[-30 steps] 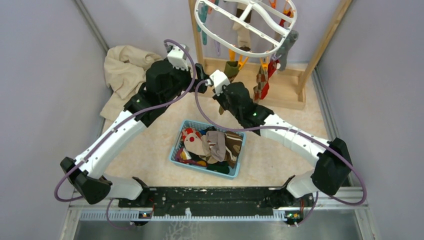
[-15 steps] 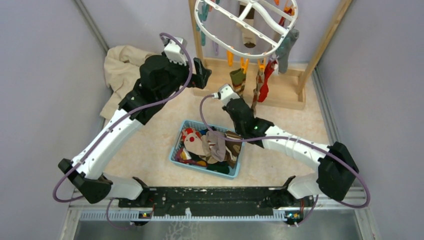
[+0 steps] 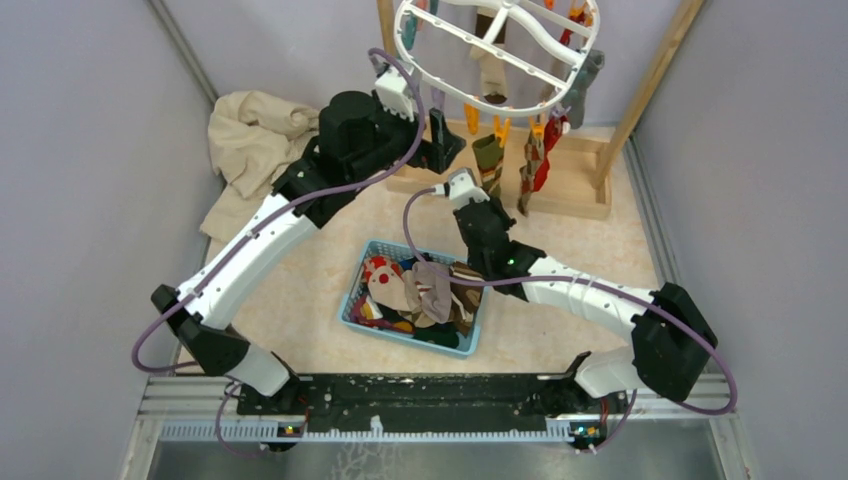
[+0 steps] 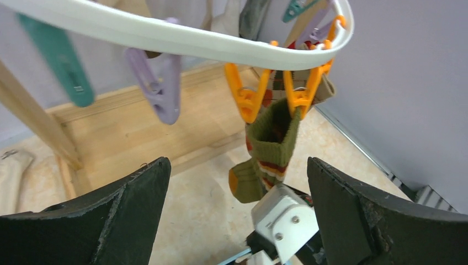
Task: Remove the socks clipped to the hanger
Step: Remove the sock from the hanger.
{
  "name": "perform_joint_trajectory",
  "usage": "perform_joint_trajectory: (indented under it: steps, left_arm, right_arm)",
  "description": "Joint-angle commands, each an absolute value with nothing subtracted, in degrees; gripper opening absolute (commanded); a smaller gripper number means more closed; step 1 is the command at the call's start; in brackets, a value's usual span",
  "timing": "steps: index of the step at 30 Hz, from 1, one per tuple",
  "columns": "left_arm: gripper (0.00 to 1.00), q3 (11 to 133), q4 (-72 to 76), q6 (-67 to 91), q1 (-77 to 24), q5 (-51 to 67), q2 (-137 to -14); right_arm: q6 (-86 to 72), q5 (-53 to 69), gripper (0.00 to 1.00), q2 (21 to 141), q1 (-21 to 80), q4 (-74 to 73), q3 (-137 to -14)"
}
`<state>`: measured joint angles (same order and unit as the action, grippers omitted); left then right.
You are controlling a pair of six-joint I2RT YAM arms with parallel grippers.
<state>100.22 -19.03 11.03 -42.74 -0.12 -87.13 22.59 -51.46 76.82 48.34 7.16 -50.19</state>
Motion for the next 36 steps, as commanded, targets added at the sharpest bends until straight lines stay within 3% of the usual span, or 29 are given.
perform_joint_trajectory:
  steps: [1, 22, 36]
  left_arm:
    - [0.99, 104.7, -19.3, 11.3, -45.0, 1.9, -89.4]
    - [0.98, 111.3, -21.2, 10.1, -46.7, 2.1, -97.0]
    - [0.86, 114.8, -18.9, 9.3, -46.7, 5.8, -100.6]
  right_arm:
    - [24.6, -53.2, 0.0, 76.9, 50.0, 11.8, -51.0]
    - [26.4, -53.4, 0.0, 81.6, 54.1, 13.4, -55.1]
    - [26.9, -54.0, 0.0, 83.5, 55.8, 14.0, -56.1]
